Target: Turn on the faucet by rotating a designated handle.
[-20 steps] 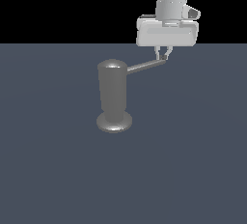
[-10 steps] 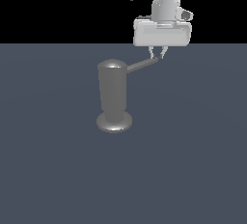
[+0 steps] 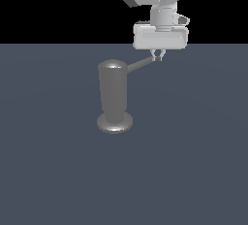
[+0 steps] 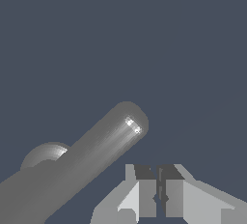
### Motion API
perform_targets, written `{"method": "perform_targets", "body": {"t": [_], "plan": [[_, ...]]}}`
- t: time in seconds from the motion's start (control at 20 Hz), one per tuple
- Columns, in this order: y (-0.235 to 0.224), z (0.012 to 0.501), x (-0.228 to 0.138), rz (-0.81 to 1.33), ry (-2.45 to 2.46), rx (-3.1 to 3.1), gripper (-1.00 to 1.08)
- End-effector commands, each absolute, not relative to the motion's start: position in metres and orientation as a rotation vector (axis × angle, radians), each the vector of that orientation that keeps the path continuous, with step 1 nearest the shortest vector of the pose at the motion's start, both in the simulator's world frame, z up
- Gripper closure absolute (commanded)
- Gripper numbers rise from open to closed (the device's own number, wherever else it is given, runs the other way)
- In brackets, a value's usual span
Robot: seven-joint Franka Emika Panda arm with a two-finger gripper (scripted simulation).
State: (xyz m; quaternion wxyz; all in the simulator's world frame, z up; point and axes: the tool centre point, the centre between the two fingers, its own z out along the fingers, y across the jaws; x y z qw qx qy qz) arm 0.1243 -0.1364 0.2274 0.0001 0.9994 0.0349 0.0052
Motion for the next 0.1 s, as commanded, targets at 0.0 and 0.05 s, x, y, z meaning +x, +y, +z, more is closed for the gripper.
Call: {"method": "perform_targets", "body": {"t": [0.0,0.05], "plan": [[-0.1371,0.2202,0.1285,0.001,0.104,3.14,1.08],[-0.1371,0.2202,0.1285,0.001,0.104,3.14,1.08]]}}
